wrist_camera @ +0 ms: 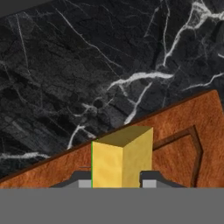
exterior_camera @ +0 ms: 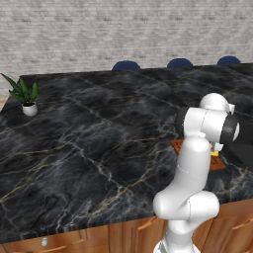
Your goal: Pick up the sponge from the counter and clean the cutting board by briefly scrubbing or pressing down on the cutting board. Once finished, release the sponge.
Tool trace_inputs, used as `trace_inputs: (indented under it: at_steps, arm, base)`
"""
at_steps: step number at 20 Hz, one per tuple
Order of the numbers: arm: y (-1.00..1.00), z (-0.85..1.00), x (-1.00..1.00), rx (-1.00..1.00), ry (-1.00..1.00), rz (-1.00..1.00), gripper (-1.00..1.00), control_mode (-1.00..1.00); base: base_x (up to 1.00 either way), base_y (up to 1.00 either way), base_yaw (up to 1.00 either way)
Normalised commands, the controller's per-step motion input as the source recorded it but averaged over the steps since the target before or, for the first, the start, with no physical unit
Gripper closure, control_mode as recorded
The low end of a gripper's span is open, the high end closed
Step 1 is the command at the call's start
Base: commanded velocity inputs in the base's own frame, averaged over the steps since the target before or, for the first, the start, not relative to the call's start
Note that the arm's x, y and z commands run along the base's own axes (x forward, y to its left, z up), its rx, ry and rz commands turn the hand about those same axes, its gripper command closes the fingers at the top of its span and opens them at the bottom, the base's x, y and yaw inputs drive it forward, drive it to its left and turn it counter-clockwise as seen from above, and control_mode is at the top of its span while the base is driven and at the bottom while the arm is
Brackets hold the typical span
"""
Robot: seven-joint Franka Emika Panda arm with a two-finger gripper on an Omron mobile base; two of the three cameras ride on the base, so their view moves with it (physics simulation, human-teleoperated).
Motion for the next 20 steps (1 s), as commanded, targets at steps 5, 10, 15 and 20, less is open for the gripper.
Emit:
trace_inputs:
  at_steps: [5,10,15,20]
  arm:
    - [0.08,0.01,0.53,0.00,0.00,0.00,1.00,-1.00]
    - [0.13,0.00,0.58,0.00,0.00,0.00,1.00,-1.00]
    - [0.15,0.00,0.48,0.00,0.00,0.00,1.00,-1.00]
    - [0.14,0.02,0.11,0.00,-0.05,0.00,1.00,-1.00]
  base:
    - [0.00,0.00,0.00]
    - [0.00,0.00,0.00]
    - [0.00,0.00,0.00]
    - [0.00,0.00,0.00]
